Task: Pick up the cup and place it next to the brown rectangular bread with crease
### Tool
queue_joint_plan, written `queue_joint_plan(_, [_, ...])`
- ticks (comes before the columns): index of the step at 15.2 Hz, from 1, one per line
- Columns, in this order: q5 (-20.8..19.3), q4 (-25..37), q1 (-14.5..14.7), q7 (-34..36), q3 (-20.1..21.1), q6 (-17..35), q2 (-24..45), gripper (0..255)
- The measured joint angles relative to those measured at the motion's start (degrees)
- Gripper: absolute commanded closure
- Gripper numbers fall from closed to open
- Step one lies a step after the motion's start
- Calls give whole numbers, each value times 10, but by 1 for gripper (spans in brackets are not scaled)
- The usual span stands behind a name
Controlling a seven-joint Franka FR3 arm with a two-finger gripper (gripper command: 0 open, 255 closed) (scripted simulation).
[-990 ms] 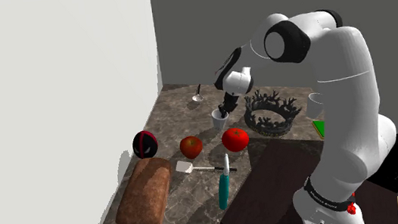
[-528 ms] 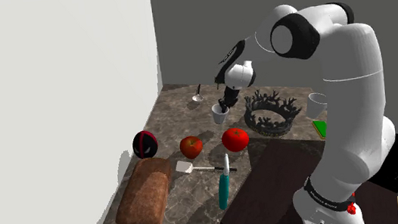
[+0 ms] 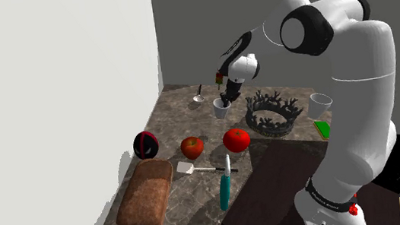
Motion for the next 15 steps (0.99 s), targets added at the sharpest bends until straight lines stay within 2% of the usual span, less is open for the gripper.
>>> queue_joint_plan(15, [-66, 6, 21, 58, -30, -77, -83, 255])
